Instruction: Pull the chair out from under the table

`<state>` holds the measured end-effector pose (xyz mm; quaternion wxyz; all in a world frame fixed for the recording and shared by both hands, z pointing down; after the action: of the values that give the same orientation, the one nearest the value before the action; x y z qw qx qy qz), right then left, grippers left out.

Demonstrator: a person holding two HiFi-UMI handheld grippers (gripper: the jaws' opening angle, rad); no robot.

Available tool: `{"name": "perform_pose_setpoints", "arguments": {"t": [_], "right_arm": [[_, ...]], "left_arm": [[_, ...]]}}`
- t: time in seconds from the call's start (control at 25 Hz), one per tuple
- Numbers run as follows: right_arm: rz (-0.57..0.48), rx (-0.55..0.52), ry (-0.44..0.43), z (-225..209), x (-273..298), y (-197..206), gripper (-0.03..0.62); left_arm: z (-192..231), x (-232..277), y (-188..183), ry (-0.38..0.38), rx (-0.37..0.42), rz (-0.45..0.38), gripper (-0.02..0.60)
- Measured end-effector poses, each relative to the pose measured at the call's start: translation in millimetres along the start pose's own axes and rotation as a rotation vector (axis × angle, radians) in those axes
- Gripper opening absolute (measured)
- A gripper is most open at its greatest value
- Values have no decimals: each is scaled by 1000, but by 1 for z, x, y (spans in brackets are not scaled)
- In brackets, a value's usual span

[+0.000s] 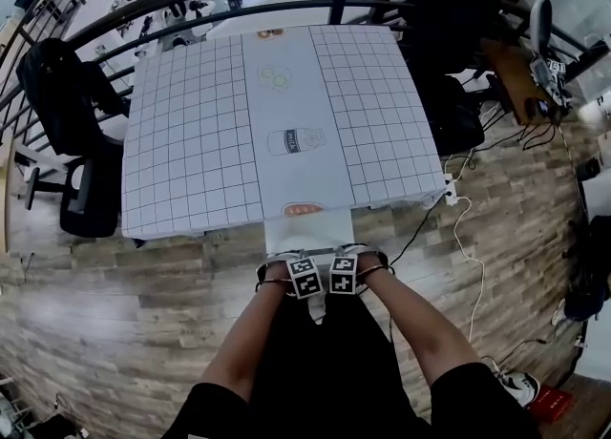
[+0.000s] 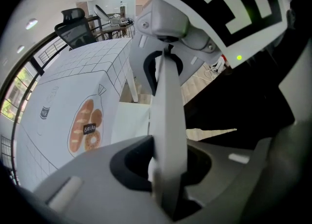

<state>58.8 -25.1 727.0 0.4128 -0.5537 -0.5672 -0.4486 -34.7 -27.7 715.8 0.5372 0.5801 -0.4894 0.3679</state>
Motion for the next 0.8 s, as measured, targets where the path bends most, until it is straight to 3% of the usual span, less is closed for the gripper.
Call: {"name": "perform_pose_setpoints", "arguments": {"t": [0.48,0.8], "right_arm": [[-10,31,-1,19,5,-3,71],[-5,14,6,38,11,-5,72]], "left_arm": [[-19,-4,5,-11,36,-10,84],[-38,-8,9,-1,-7,-9,87]]}}
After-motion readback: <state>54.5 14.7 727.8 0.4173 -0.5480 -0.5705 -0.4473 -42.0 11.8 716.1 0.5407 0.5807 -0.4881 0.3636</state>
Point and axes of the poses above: the fingertips, and each gripper's own axes: x forward along the fingers, z to its left, y out of its underside, the point moved 10 cm from there along -x, backward along the fingers, and after that the axes turned 14 degrees about -y, right-handed, at the moved point
